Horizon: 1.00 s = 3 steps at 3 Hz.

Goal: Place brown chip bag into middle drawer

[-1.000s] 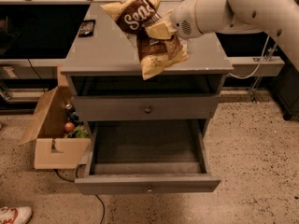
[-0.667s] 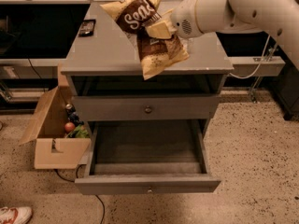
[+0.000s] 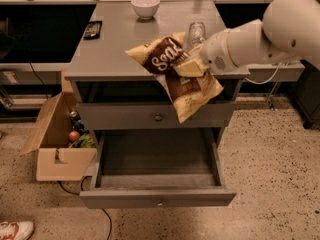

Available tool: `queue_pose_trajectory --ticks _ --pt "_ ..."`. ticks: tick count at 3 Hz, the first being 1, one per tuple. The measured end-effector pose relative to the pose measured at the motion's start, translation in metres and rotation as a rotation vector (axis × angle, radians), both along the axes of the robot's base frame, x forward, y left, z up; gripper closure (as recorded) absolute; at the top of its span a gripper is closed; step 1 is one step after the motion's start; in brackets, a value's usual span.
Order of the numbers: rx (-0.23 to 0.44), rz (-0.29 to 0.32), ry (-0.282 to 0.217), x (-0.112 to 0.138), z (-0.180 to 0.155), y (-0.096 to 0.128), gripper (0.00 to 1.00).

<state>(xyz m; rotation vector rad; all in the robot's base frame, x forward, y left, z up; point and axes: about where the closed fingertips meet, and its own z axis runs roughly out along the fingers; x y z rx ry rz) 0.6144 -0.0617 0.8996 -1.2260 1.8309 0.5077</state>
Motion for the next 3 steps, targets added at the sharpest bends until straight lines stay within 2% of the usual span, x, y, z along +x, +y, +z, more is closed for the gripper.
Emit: queue_pose_trajectory --ticks 1,2,3 --pt "-0.049 -0.045 0.083 -0.039 -0.059 -0.031 1.00" --pt "-0.109 -0.082 0.213 -0.066 -0.142 -0.051 1.00" --pt "-0.109 -0.065 0.225 -0.067 -0.149 -0.048 1.00"
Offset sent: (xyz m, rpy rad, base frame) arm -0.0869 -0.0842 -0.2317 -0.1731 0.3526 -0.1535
